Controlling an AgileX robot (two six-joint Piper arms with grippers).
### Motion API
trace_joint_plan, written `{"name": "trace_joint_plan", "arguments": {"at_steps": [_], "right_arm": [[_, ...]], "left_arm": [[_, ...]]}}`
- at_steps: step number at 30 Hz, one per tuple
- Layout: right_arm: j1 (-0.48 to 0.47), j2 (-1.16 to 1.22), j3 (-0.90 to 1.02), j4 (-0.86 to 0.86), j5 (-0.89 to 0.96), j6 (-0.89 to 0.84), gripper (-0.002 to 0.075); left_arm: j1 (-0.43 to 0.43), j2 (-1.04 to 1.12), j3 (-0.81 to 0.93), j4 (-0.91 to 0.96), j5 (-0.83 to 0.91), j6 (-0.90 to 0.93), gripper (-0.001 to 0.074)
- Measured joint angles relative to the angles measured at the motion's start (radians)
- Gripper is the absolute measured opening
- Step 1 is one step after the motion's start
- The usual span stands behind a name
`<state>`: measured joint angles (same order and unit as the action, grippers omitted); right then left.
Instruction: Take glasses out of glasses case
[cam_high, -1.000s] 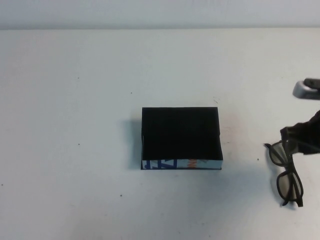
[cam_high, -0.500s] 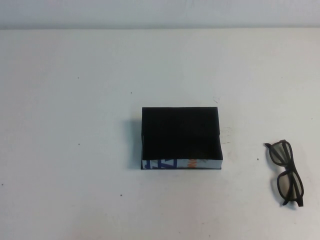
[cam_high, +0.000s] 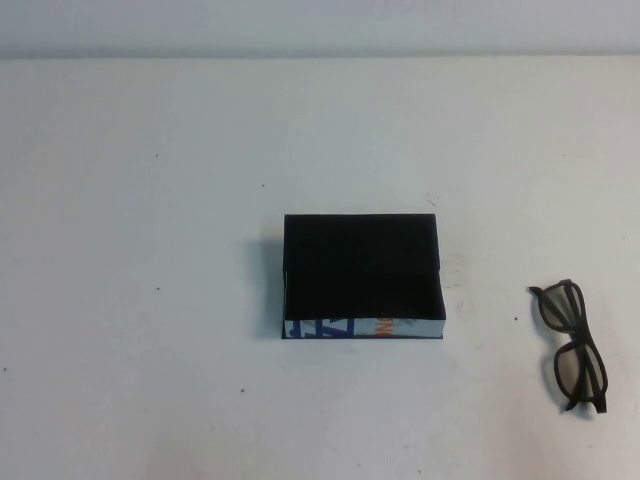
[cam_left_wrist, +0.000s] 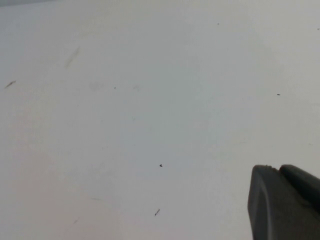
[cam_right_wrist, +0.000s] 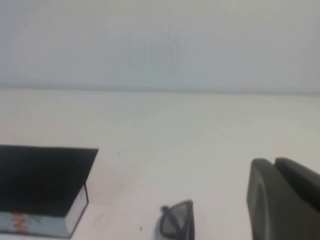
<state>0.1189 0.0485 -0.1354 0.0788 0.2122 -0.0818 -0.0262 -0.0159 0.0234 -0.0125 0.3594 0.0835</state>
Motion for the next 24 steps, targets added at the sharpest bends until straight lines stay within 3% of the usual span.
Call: {"name": "trace_joint_plan", "arguments": {"at_steps": [5, 24], "right_arm": [[0.000, -0.034, 0.154, 0.013, -0.047, 0.042, -0.0016], [0.000, -0.056, 0.162, 0.013, 0.093, 0.075, -0.0018]], "left_arm": [[0.000, 0.000, 0.000, 0.000, 0.000, 0.000, -0.0005], [0.000, 0.000, 0.000, 0.000, 0.000, 0.000, -0.0005]]}}
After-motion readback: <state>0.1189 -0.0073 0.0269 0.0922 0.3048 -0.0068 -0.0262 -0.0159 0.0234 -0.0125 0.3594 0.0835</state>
